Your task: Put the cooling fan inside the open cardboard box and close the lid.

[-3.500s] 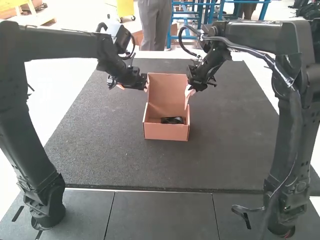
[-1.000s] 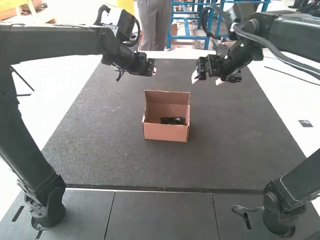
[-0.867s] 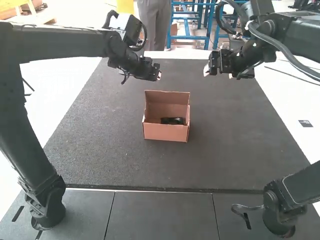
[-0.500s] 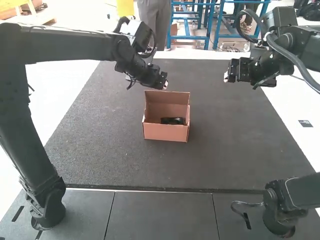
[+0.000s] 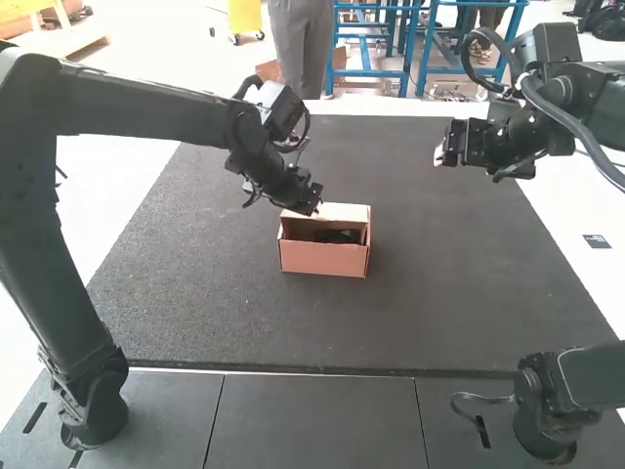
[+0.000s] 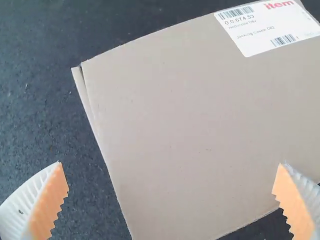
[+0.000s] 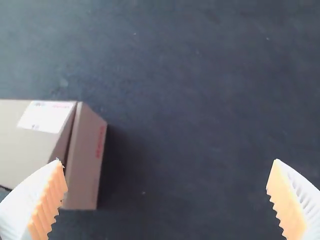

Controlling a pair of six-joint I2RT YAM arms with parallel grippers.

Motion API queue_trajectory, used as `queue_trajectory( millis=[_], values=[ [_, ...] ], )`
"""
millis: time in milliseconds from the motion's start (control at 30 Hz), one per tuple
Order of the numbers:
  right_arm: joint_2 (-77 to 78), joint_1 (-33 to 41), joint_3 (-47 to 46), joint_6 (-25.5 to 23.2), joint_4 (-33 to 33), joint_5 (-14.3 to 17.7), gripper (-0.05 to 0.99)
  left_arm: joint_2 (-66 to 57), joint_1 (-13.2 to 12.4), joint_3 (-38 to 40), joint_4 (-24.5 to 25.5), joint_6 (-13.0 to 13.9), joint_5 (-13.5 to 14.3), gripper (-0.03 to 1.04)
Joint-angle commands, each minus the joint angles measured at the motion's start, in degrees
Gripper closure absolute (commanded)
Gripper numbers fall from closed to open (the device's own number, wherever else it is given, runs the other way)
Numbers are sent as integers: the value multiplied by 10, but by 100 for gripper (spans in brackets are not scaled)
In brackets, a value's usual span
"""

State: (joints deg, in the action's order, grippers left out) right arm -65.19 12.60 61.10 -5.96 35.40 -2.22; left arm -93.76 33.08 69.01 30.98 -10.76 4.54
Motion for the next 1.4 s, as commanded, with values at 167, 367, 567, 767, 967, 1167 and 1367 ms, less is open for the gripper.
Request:
queue_trajectory(
  millis=[167,367,567,767,967,1167,1367],
  values=[
    [30,-10,-14,-13,-2,-21,2,-22,30,-60,-65,23,25,4],
    [40,-10,-24,-25,-1,-38,2,-44,37,-79,-71,42,81,4],
    [40,-10,-22,-25,0,-38,2,-35,37,-71,-58,43,90,4],
    [40,-10,-19,-25,-7,-38,2,38,14,15,-15,36,86,4],
    [40,-10,-17,-17,-60,-46,2,129,-16,67,-28,23,37,4],
    [64,-12,-49,23,-177,-45,2,227,-47,-14,-139,22,28,4],
    [102,-31,-102,44,-290,-47,2,350,-88,-184,-354,28,-20,4]
  ],
)
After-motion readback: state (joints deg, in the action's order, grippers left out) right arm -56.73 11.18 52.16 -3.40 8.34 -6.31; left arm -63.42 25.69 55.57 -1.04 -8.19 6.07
